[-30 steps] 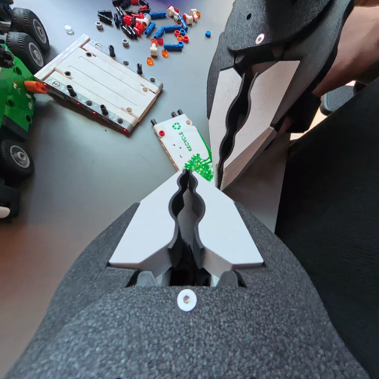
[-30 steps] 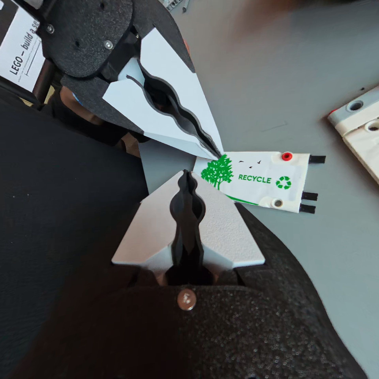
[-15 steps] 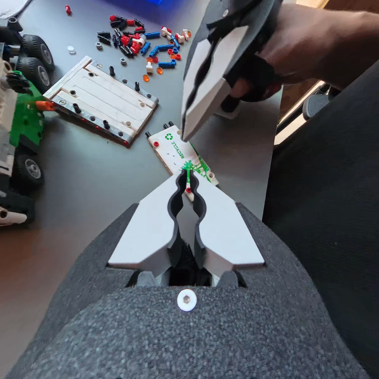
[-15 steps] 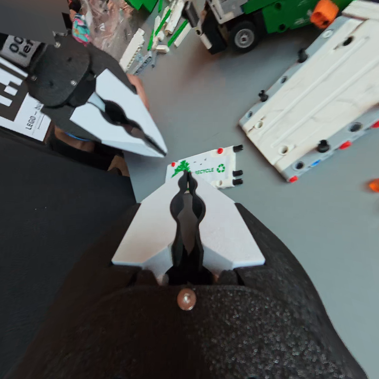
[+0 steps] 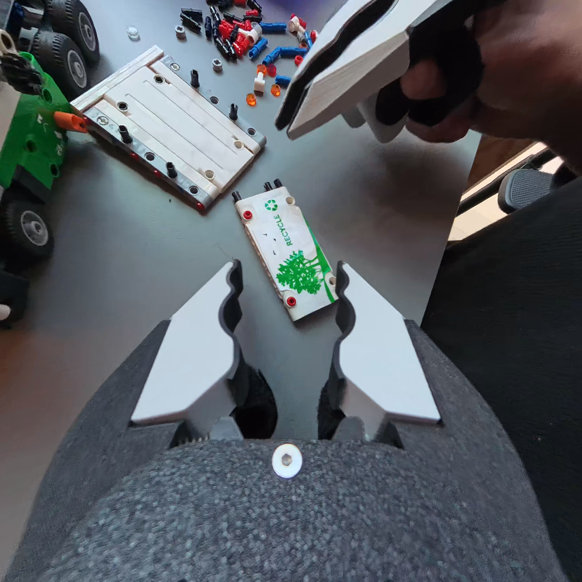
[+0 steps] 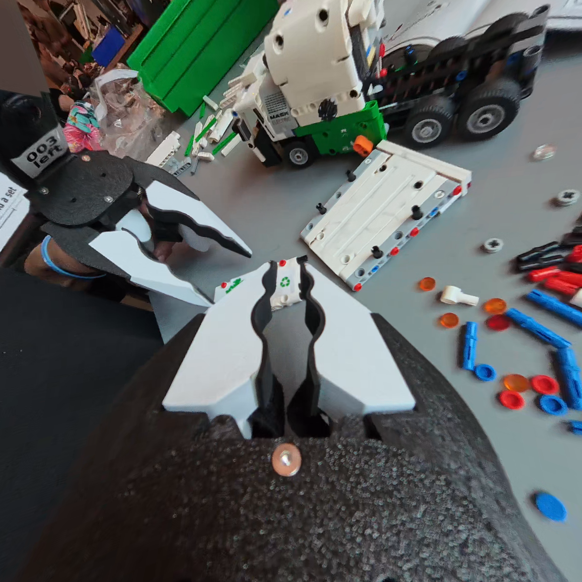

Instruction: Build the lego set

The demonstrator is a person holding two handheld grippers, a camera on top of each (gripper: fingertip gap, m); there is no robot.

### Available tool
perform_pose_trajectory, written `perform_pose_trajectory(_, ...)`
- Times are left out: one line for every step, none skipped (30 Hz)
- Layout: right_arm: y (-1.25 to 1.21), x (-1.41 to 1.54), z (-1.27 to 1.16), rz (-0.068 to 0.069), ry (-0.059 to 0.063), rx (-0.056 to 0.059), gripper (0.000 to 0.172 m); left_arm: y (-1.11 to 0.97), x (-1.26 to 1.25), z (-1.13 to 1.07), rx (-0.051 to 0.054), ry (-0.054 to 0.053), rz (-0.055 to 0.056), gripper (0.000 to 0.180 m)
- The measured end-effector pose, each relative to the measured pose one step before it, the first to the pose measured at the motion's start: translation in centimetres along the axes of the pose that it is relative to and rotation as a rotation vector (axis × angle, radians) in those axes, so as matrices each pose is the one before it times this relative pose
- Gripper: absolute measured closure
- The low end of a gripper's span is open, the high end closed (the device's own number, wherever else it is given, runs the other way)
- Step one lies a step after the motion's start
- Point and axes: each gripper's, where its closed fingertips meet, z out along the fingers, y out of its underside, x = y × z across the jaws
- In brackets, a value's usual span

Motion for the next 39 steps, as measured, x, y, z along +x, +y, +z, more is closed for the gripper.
perform_pose_trajectory(0.075, 0.246, -0.508, -0.0119, 0.0176, 0.0, 0.157, 0.212, 0.063, 0.233, -0.0144, -0.0249, 0.0092, 0.117)
perform_pose_trajectory(0.414, 0.119, -0.352, -0.0028, 0.0099, -0.0156, 0.157, 0.314, -0.07, 0.325, -0.0226, -0.033, 0.0159, 0.114)
perform_pose_trajectory(0.517, -0.09, -0.232, 0.0081, -0.0011, -0.0168, 0.156, 0.186, -0.148, 0.318, -0.0145, -0.0353, 0.0152, 0.116)
perform_pose_trajectory(0.47, -0.246, -0.131, 0.0168, -0.0083, -0.0068, 0.155, -0.014, 0.004, 0.235, -0.0026, -0.0228, 0.0106, 0.12)
perform_pose_trajectory(0.552, -0.321, -0.044, 0.0282, -0.012, -0.0081, 0.155, -0.052, 0.18, 0.139, -0.0025, -0.007, 0.0058, 0.128)
perform_pose_trajectory(0.673, -0.485, 0.093, 0.032, -0.022, -0.0146, 0.152, 0.005, 0.213, 0.062, -0.0064, -0.0044, 0.0055, 0.134)
perform_pose_trajectory(0.709, -0.583, 0.194, 0.0276, -0.0255, -0.0159, 0.148, 0.054, 0.141, 0.02, -0.0053, -0.0109, 0.0081, 0.134)
perform_pose_trajectory(0.646, -0.486, 0.198, 0.0218, -0.015, -0.0104, 0.145, 0.079, 0.191, -0.016, 0.0003, -0.0083, 0.0058, 0.134)
perform_pose_trajectory(0.598, -0.432, 0.169, 0.0089, -0.0066, -0.0042, 0.144, 0.121, 0.288, -0.08, 0.0053, -0.0022, -0.0007, 0.135)
perform_pose_trajectory(0.62, -0.366, 0.169, 0.0053, -0.002, -0.0046, 0.141, 0.153, 0.268, -0.13, 0.0083, -0.0064, -0.0047, 0.135)
perform_pose_trajectory(0.587, -0.332, 0.162, 0.0128, -0.0019, -0.0036, 0.135, 0.206, 0.421, -0.188, 0.0106, -0.004, 0.0038, 0.135)
perform_pose_trajectory(0.391, -0.581, 0.045, 0.0175, -0.0176, 0.0035, 0.134, 0.163, 0.531, -0.235, 0.0188, -0.0092, 0.0259, 0.135)
perform_pose_trajectory(0.222, -0.478, -0.013, 0.0212, -0.0156, 0.0135, 0.131, 0.119, 0.425, -0.299, 0.0257, -0.0294, 0.0426, 0.135)
perform_pose_trajectory(0.188, -0.369, 0.008, 0.0256, -0.0165, 0.0101, 0.129, 0.096, 0.395, -0.345, 0.0207, -0.0338, 0.041, 0.135)
perform_pose_trajectory(0.145, -0.249, 0.06, 0.0278, -0.017, 0.0073, 0.13, 0.093, 0.387, -0.302, 0.0132, -0.0259, 0.0283, 0.136)
perform_pose_trajectory(0.081, -0.108, 0.077, 0.0268, -0.011, 0.0004, 0.13, 0.066, 0.221, -0.258, 0.0118, -0.026, 0.0164, 0.136)
perform_pose_trajectory(-0.049, 0.017, 0.058, 0.0109, -0.0019, -0.001, 0.13, 0.036, 0.128, -0.192, 0.0162, -0.0241, 0.0121, 0.136)
perform_pose_trajectory(-0.149, 0.113, 0.092, 0.0049, 0.0032, -0.0005, 0.131, 0.038, 0.149, -0.139, 0.0169, -0.0148, 0.0058, 0.136)
perform_pose_trajectory(-0.085, 0.02, 0.146, -0.0001, -0.0009, -0.0102, 0.13, 0.048, 0.129, -0.164, 0.0108, -0.0079, -0.0032, 0.136)
perform_pose_trajectory(-0.299, 0.133, 0.077, -0.0079, 0.0062, 0.003, 0.128, 0.028, 0.03, -0.229, 0.0111, -0.0114, 0.0026, 0.136)
perform_pose_trajectory(-0.495, 0.277, -0.067, -0.0139, 0.0168, 0.0155, 0.125, 0.061, 0.006, -0.248, 0.0115, -0.0151, 0.0159, 0.136)
perform_pose_trajectory(-0.636, 0.393, -0.189, -0.04, 0.0236, 0.0155, 0.119, 0.172, 0.101, -0.228, 0.0055, -0.0092, 0.0222, 0.136)
perform_pose_trajectory(-0.966, 0.447, -0.272, -0.0776, 0.0322, 0.0316, 0.116, 0.177, 0.138, -0.276, 0.0045, -0.0044, 0.0214, 0.136)
perform_pose_trajectory(-0.741, -0.561, 0.027, -0.1143, -0.0284, 0.0122, 0.118, 0.131, 0.087, -0.322, 0.0064, -0.0045, 0.0233, 0.136)
perform_pose_trajectory(-0.214, -0.866, 0.452, -0.1123, -0.0668, -0.0193, 0.126, 0.113, 0.052, -0.289, 0.008, -0.0038, 0.0322, 0.136)
perform_pose_trajectory(0.197, 0.046, 0.716, -0.0579, -0.0341, -0.0529, 0.124, 0.102, -0.012, -0.246, 0.005, -0.0049, 0.0364, 0.136)
perform_pose_trajectory(0.432, -0.937, 0.783, -0.0283, -0.1136, -0.081, 0.123, 0.091, -0.11, -0.185, 0.0006, -0.006, 0.0415, 0.136)
perform_pose_trajectory(0.289, -0.678, 0.73, -0.0073, -0.1073, -0.0682, 0.123, 0.059, -0.074, -0.159, 0.0015, -0.0037, 0.0507, 0.136)
perform_pose_trajectory(0.01, 0.476, 0.551, 0.0169, -0.0324, -0.0495, 0.123, 0.02, -0.066, -0.105, 0.0033, -0.0029, 0.0531, 0.136)
perform_pose_trajectory(0.169, -0.192, 0.529, 0.0068, -0.0595, -0.057, 0.124, -0.039, 0.038, -0.078, 0.0084, 0.0025, 0.051, 0.136)
perform_pose_trajectory(0.321, -0.258, 0.518, -0.0065, -0.0483, -0.0651, 0.127, -0.077, 0.055, -0.045, 0.0108, 0.004, 0.0442, 0.136)
perform_pose_trajectory(0.26, -0.232, 0.414, -0.0166, -0.0337, -0.0529, 0.132, -0.067, 0.044, -0.023, 0.0094, 0.0054, 0.0299, 0.136)
perform_pose_trajectory(0.498, -0.527, 0.419, -0.0173, -0.043, -0.0549, 0.138, -0.068, 0.087, -0.011, 0.0079, 0.011, 0.0166, 0.136)
perform_pose_trajectory(0.55, -0.222, 0.375, -0.0175, -0.0178, -0.0555, 0.149, -0.053, 0.05, -0.015, 0.0051, 0.0085, 0.0136, 0.136)
perform_pose_trajectory(0.008, -0.027, 0.112, -0.0228, -0.0013, -0.0111, 0.15, 0.036, -0.108, -0.063, 0.0014, -0.0009, 0.0112, 0.136)
perform_pose_trajectory(-0.154, -0.284, -0.14, -0.0209, -0.0156, 0.0138, 0.155, 0.199, -0.255, -0.09, -0.0048, -0.0048, -0.0036, 0.137)
perform_pose_trajectory(-0.265, -0.717, -0.306, -0.0235, -0.0401, 0.0254, 0.163, 0.317, -0.578, -0.131, -0.0055, -0.0168, -0.0338, 0.137)
perform_pose_trajectory(-0.313, 0.123, -0.348, -0.0208, 0.0229, 0.0301, 0.163, 0.086, -0.768, -0.288, 0.012, -0.0163, -0.0663, 0.137)
perform_pose_trajectory(-0.353, 0.523, -0.4, -0.0075, 0.0509, 0.0337, 0.164, -0.362, -0.566, -0.499, 0.0405, 0.0103, -0.0958, 0.137)
